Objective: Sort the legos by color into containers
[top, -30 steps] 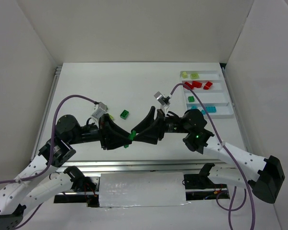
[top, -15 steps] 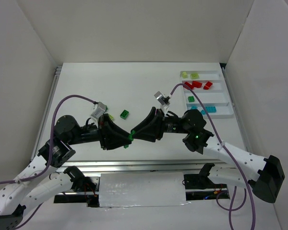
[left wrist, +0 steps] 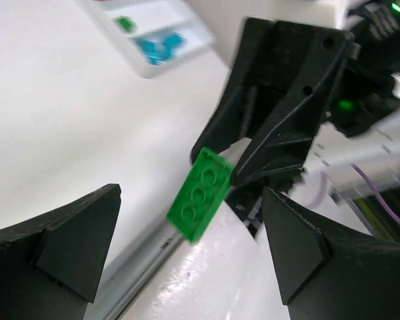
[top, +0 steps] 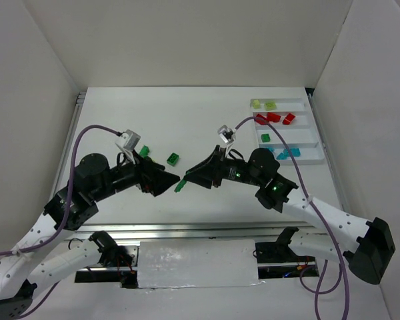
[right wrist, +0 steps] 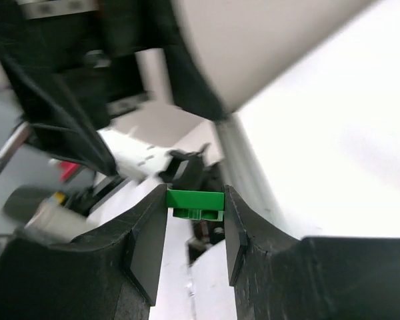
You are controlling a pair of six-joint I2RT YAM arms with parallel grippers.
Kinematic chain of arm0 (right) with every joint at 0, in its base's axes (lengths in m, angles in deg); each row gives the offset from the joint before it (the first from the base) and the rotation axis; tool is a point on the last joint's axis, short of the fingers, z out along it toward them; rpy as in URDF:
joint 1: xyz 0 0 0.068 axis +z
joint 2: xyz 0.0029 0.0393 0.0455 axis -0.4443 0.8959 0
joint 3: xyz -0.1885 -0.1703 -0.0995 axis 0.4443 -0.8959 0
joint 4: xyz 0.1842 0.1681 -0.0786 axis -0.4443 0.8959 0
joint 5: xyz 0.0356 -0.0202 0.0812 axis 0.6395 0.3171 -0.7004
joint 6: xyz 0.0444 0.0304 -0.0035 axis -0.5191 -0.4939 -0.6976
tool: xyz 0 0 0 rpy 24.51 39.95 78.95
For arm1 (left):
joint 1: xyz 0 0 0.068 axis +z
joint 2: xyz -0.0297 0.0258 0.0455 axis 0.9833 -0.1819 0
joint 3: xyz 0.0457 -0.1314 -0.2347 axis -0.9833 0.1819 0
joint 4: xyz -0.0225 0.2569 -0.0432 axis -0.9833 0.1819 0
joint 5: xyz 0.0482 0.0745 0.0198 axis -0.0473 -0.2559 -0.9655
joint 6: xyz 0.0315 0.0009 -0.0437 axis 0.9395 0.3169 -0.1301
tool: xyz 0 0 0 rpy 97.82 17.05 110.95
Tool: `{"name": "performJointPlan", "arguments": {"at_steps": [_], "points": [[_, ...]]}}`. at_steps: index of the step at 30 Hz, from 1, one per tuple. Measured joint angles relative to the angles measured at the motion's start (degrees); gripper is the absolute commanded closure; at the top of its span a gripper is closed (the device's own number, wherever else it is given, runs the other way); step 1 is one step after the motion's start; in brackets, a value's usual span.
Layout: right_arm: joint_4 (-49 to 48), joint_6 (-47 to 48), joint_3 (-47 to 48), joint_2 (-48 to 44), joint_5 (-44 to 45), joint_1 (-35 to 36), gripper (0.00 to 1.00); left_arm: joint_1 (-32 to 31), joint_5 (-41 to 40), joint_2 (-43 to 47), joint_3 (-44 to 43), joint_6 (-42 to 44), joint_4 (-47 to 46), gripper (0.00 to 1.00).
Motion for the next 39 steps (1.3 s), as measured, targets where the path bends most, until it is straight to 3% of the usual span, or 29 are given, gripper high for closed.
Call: {"name": "performJointPlan", "arguments": {"at_steps": [8, 15, 17, 22, 27, 33, 34, 37, 38, 39], "points": [[15.0, -1.0, 1.4, 2.3, 14.3, -12.2, 1.0, 0.0, -27.8, -0.3, -3.0, -0.3, 13.6, 0.01], [30.7, -5.9, 9.2, 15.1, 32.6, -37.3, 1.0, 0.1, -46.9, -0.2, -1.8, 0.9, 23.6, 0.01], [34.0, -7.3, 11.9, 19.8, 36.1, -44.0, 1.0, 0.1, -48.6, 0.2, -0.7, 1.3, 25.0, 0.01], [38.7, -9.2, 21.4, 31.6, 40.5, -51.8, 1.0, 0.1, -49.9, 0.8, 0.2, 2.5, 25.1, 0.0], [41.4, -9.5, 31.9, 42.0, 40.3, -56.4, 1.0, 0.1, -49.6, -0.4, 0.2, 2.8, 25.0, 0.0], [42.6, -9.5, 37.2, 48.2, 38.6, -59.4, 1.0, 0.1, -48.7, -2.5, 0.2, 2.9, 24.9, 0.01], [43.0, -9.5, 38.2, 49.2, 38.3, -59.8, 0.98, 0.1, -48.5, -2.5, 0.2, 3.0, 24.9, 0.01], [43.9, -9.4, 40.4, 51.2, 37.2, -59.9, 0.73, 0.1, -48.4, -2.3, 0.2, 3.0, 24.9, 0.01], [44.0, -9.4, 41.0, 51.7, 36.7, -59.9, 0.46, 0.1, -48.4, -2.2, 0.2, 3.0, 24.9, 0.0], [44.0, -9.5, 41.2, 52.0, 36.3, -59.9, 0.38, 0.1, -48.4, -2.2, 0.2, 3.0, 24.9, 0.0]]}}
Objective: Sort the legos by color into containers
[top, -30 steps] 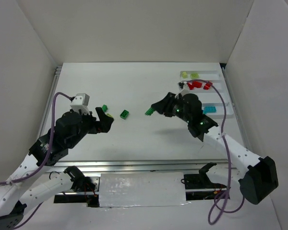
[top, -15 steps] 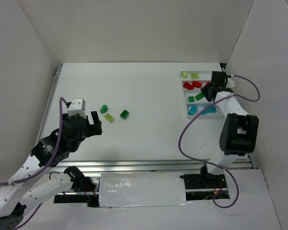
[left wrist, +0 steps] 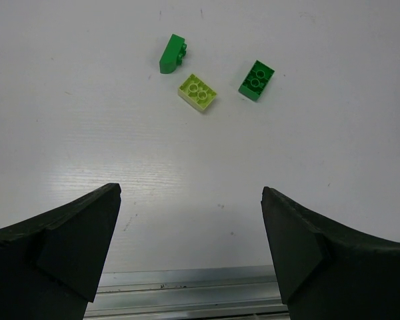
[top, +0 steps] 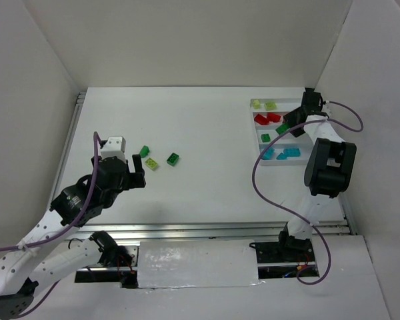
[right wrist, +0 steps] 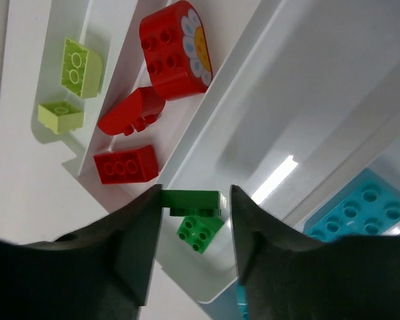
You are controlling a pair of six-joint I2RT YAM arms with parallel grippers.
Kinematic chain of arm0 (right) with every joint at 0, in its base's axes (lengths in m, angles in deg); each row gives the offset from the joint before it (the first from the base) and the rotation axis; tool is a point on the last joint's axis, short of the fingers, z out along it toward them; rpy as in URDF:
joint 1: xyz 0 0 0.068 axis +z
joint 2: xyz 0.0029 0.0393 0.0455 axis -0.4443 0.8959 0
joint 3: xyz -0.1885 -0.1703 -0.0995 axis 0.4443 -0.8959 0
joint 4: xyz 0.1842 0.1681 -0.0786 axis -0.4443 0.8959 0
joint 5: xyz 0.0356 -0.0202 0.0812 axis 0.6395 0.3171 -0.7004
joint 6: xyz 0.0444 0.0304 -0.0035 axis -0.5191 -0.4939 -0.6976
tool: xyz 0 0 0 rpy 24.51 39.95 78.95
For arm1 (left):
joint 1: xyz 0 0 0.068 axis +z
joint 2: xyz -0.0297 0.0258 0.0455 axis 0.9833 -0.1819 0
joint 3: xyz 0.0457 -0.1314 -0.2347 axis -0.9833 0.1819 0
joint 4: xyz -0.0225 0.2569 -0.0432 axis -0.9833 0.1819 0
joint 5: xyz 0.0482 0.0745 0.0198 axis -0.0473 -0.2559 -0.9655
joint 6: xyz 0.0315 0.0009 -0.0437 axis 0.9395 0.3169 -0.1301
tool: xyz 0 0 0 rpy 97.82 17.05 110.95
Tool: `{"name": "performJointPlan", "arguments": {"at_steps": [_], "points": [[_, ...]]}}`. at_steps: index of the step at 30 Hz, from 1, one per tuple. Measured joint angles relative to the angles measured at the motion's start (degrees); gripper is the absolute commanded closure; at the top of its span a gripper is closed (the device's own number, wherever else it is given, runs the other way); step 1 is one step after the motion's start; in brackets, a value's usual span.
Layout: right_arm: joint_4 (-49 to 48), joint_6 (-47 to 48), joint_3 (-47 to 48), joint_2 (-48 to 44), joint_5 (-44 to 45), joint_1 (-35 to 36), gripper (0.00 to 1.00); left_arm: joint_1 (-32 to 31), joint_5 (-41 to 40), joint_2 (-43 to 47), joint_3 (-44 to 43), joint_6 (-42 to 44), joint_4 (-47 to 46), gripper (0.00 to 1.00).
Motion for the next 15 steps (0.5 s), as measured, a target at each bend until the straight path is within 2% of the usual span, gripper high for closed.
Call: {"name": "performJointPlan", "arguments": {"at_steps": [1, 3, 11, 15], "points": [[0.1, -0.2, 0.0, 0.0, -0.4, 0.0, 0.31, 0.0, 0.0, 0.0, 0.0, 0.0, 0.0, 0.01], [0.1, -0.1, 0.0, 0.0, -1.1, 0.0, 0.24, 0.0, 0.0, 0.0, 0.0, 0.0, 0.0, 0.01], [0.5, -0.2, -0.5, -0.9, -2.6, 0.2, 0.2, 0.0, 0.0, 0.0, 0.0, 0.0, 0.0, 0.01], [0.7, 0.3, -1.6, -4.5, -3.0, 1.2, 0.2, 0.0, -0.7, -0.1, 0.0, -0.4, 0.1, 0.01]]}}
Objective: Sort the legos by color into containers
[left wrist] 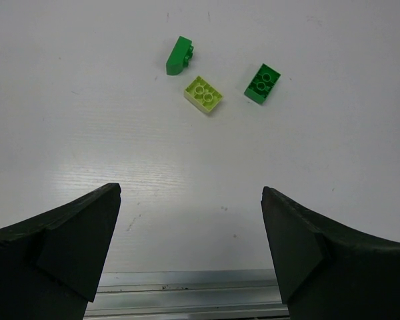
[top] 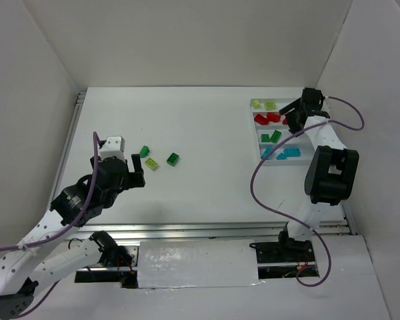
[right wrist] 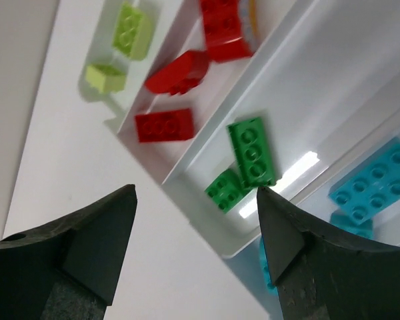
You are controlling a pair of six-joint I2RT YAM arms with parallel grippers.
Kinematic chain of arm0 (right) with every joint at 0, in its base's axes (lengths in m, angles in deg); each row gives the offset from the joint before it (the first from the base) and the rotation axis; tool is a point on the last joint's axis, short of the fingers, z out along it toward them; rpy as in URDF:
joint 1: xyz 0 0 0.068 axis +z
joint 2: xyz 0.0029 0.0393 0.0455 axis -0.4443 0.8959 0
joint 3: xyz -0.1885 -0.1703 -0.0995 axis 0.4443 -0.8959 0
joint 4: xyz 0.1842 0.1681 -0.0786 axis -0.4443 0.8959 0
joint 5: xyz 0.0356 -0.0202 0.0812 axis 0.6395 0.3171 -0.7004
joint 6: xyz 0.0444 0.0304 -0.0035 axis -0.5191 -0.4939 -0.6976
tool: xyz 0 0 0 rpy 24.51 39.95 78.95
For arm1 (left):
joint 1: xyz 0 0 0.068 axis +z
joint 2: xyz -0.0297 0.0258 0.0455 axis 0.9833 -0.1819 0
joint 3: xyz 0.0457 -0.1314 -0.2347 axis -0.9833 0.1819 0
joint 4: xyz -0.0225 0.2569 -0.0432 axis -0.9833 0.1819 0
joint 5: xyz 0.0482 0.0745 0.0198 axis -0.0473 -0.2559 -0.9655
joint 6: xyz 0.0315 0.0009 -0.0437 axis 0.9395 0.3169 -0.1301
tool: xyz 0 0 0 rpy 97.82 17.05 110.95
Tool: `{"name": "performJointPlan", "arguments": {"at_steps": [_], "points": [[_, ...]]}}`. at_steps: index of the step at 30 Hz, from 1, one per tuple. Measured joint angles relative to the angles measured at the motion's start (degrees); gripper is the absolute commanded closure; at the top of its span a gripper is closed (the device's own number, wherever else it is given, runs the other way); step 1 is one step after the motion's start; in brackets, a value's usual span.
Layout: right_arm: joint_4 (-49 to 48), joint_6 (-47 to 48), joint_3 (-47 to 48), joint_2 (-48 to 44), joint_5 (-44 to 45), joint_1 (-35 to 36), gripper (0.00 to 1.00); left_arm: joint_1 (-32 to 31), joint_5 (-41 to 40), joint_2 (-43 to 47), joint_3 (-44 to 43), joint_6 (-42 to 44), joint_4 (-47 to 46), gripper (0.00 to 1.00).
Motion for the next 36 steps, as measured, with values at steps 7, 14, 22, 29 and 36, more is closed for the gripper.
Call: {"name": "performJointPlan", "arguments": {"at_steps": [7, 14, 22, 29, 36], "points": [[-0.2, 4.3, -2.2, -9.5, 0.7, 12.5, 0.18, 0.0, -5.9, -0.2, 0.0, -3.6, 3.3, 0.01], [1.9, 9.0, -0.9, -8.7, 4.8, 38.4, 0.0, 0.0, -13.8, 2.5, -0.5, -10.6, 9.0, 0.0], [13.7, 1.4, 19.5, 12.8, 16.0, 54.9, 0.0, 0.0, -15.2, 7.1, -0.5, -10.8, 9.4, 0.0], [23.0, -7.3, 36.6, 28.0, 22.0, 59.6, 0.01, 0.1, -14.3, 5.4, -0.5, -10.3, 8.7, 0.01], [25.3, -10.9, 36.5, 29.6, 22.3, 60.8, 0.09, 0.1, -13.1, 5.7, -0.5, -9.1, 7.9, 0.01]]}}
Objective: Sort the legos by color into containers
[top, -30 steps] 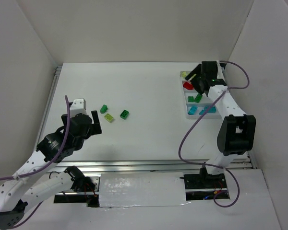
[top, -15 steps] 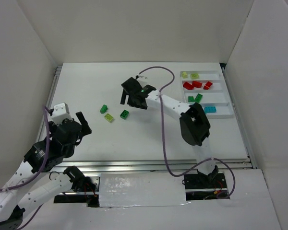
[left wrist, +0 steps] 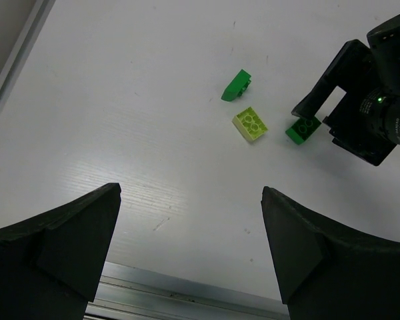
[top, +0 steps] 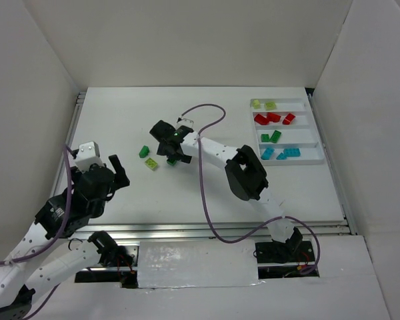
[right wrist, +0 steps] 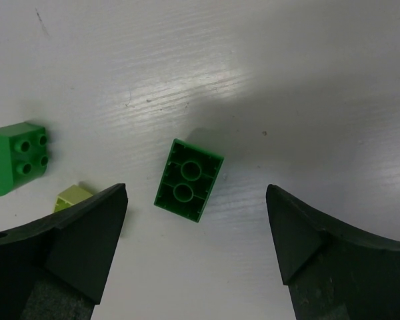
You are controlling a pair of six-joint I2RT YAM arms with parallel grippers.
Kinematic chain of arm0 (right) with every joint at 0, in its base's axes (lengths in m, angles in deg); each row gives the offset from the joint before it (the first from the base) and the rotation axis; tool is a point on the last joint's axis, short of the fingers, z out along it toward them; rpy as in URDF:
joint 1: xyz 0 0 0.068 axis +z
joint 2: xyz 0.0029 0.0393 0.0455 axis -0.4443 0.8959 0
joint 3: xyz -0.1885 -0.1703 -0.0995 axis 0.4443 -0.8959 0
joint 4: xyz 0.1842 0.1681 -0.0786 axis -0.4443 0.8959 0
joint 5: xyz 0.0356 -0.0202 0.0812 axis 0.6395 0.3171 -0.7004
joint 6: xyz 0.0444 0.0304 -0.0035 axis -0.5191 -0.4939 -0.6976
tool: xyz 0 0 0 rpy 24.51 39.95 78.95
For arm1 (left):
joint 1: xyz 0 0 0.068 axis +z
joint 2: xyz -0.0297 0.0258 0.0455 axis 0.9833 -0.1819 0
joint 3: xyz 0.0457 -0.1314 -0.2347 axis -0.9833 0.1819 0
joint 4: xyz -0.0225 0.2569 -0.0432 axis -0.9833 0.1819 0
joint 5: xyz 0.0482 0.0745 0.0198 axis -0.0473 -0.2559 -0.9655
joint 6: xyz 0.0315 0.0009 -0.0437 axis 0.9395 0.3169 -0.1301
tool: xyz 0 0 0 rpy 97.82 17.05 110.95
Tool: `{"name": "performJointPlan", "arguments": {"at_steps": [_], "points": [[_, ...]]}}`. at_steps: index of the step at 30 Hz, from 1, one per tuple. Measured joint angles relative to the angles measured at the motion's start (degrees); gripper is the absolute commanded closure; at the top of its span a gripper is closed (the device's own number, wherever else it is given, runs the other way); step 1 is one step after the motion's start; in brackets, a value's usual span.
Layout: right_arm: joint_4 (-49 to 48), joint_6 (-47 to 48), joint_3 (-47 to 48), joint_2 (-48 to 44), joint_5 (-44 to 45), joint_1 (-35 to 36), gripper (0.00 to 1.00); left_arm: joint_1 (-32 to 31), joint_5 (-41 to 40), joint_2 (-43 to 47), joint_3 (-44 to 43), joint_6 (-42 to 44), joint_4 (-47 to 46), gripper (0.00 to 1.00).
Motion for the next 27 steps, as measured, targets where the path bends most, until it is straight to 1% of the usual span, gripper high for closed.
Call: {"name": "performJointPlan", "arguments": {"at_steps": [3, 5, 8, 9, 11, 12, 14, 15, 17, 18, 19, 23, 25, 27], "points": [[0.1, -0.6, 0.0, 1.0, -0.2, 0.0, 0.13, 0.0, 0.2, 1.0, 0.0, 0.1, -0.3, 0.0], [0.3, -1.1, -0.1, 2.0, -0.4, 0.0, 0.14, 0.0, 0.4, 1.6, 0.0, 0.2, -0.4, 0.0], [0.3, -1.4, -0.7, 2.6, -0.5, 0.0, 0.19, 0.0, 0.5, 2.3, 0.0, 0.2, -0.7, 0.01], [0.3, -1.4, -0.7, 2.6, -0.5, 0.0, 0.3, 0.0, 0.5, 2.5, 0.0, 0.2, -0.8, 0.0], [0.7, -1.3, -0.7, 2.6, -0.5, 0.0, 0.4, 0.0, 0.7, 2.7, 0.0, 0.3, -0.9, 0.0], [0.9, -1.4, -0.7, 2.6, -0.6, 0.0, 0.5, 0.0, 0.7, 2.7, 0.0, 0.3, -0.9, 0.0], [0.7, -1.4, -1.0, 2.6, -0.7, 0.0, 0.54, 0.0, 0.8, 2.7, 0.0, 0.3, -0.9, 0.0], [0.3, -1.5, -1.5, 2.6, -0.6, 0.0, 0.58, 0.0, 0.8, 2.7, 0.0, 0.3, -1.0, 0.0], [-1.3, -1.5, -3.8, 1.4, -0.5, 0.0, 0.63, 0.0, 0.9, 2.8, 0.0, 0.3, -1.0, 0.01], [-2.1, -1.4, -5.1, 0.6, -0.6, 0.0, 0.86, 0.0, 0.9, 3.0, 0.0, 0.4, -1.1, 0.0], [-2.7, -1.3, -6.2, 0.0, -0.6, 0.0, 1.0, 0.0, 1.0, 3.2, 0.0, 0.5, -1.1, 0.01], [-5.5, 0.1, -11.1, -3.0, -0.7, 0.0, 1.0, 0.0, 1.1, 3.8, 0.0, 1.3, -1.2, 0.0], [-7.3, 1.9, -16.5, -6.3, -0.7, -0.1, 1.0, 0.0, 1.2, 3.8, 0.0, 1.6, -1.2, 0.0], [-9.0, 4.3, -23.5, -11.4, -1.4, -0.8, 1.0, 0.0, 1.3, 3.8, 0.0, 1.7, -1.2, 0.01]]}}
